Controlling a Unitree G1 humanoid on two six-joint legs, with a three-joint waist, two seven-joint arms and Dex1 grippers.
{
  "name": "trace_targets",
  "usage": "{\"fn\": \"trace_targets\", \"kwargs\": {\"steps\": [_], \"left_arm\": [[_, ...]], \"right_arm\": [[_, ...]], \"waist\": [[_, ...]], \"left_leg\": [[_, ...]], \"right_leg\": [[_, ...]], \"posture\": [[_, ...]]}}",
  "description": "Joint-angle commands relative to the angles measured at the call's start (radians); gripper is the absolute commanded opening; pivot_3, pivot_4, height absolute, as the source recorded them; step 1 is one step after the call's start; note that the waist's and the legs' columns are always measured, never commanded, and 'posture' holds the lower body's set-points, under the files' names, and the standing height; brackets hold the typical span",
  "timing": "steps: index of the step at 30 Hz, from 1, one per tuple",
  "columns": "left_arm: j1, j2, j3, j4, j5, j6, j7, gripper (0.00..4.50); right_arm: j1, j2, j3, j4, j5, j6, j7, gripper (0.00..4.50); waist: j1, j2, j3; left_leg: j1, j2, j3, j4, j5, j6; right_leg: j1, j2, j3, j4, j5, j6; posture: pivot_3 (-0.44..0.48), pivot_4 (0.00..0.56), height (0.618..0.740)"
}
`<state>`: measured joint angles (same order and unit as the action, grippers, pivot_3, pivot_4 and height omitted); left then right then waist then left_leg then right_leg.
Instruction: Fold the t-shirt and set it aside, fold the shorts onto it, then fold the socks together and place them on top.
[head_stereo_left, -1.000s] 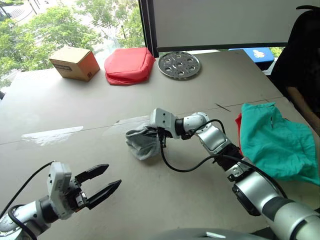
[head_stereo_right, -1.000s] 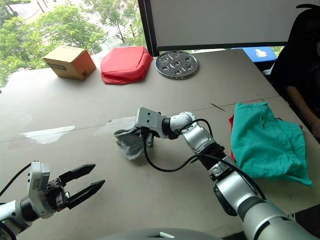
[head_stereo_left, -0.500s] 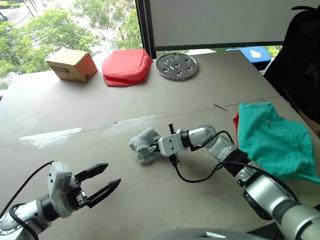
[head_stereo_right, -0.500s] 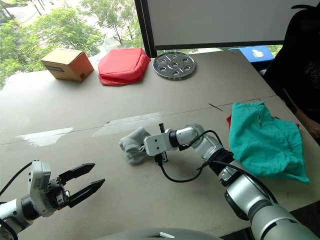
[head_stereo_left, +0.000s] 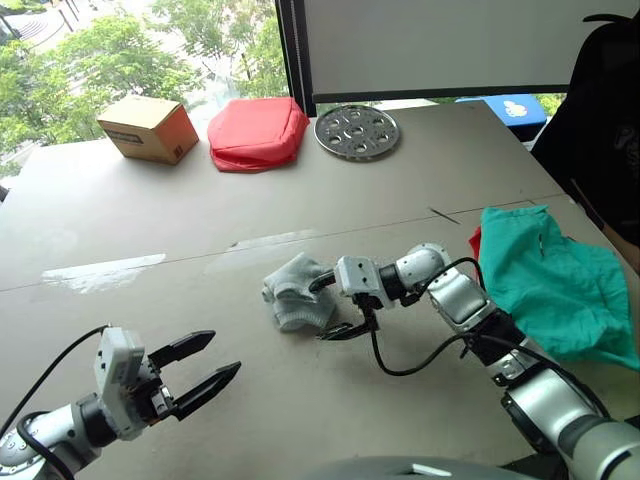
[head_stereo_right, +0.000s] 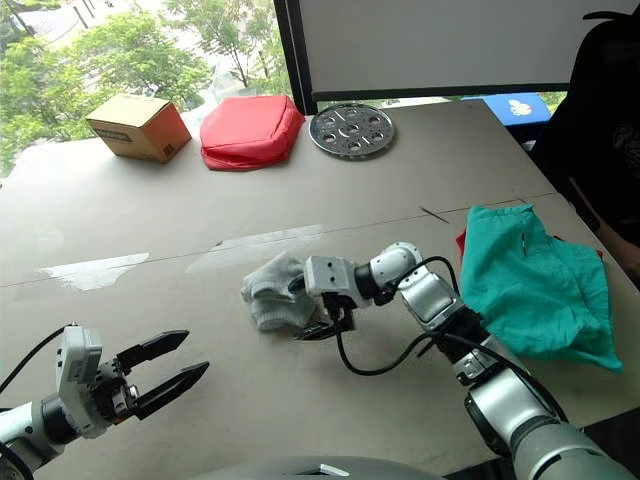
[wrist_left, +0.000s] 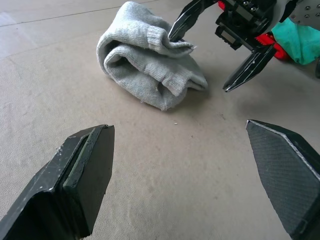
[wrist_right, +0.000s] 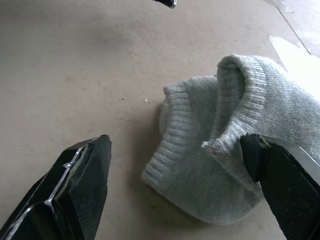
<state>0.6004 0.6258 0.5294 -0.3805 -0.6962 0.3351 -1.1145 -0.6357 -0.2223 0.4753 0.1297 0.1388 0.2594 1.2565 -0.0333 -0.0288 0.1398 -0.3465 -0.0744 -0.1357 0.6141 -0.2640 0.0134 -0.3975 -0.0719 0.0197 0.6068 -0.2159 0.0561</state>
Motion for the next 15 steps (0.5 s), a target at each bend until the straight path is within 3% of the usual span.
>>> {"fn": "trace_targets", "kwargs": {"steps": [1,8,11,15], "left_arm": [[-0.011,0.006,0.004,-0.010,-0.002,-0.014,0.004,4.50],[-0.009,-0.001,0.010,-0.016,-0.004,-0.014,0.011,4.50],[-0.002,-0.002,0.012,-0.022,-0.005,-0.014,0.013,4.50],[0.010,-0.003,0.016,-0.028,-0.006,-0.013,0.016,4.50]], "right_arm": [[-0.042,0.076,-0.090,-0.075,0.095,0.153,-0.104,4.40],[-0.191,0.181,-0.122,0.188,0.011,0.338,-0.349,4.40],[-0.245,0.200,-0.114,0.311,0.002,0.327,-0.337,4.40],[-0.263,0.203,-0.013,0.385,-0.038,0.280,-0.223,4.40]], "waist": [[-0.002,0.000,0.000],[-0.001,0.000,0.000],[-0.002,0.000,0.000],[-0.006,0.000,0.000]], "left_leg": [[0.000,0.002,0.001,0.000,0.000,0.000],[0.000,0.004,0.001,0.000,-0.001,-0.001],[-0.001,0.003,0.002,0.000,-0.001,-0.002],[-0.002,0.003,0.002,0.000,-0.001,-0.001]], "right_leg": [[0.000,0.000,0.000,0.000,-0.001,0.001],[-0.002,0.003,-0.001,0.000,0.002,0.000],[-0.003,0.003,0.000,0.000,0.003,-0.002],[-0.004,0.003,0.000,0.000,0.002,-0.003]], "posture": [[0.000,0.150,0.740],[0.000,0.150,0.740],[0.000,0.150,0.740],[0.000,0.150,0.740]]}}
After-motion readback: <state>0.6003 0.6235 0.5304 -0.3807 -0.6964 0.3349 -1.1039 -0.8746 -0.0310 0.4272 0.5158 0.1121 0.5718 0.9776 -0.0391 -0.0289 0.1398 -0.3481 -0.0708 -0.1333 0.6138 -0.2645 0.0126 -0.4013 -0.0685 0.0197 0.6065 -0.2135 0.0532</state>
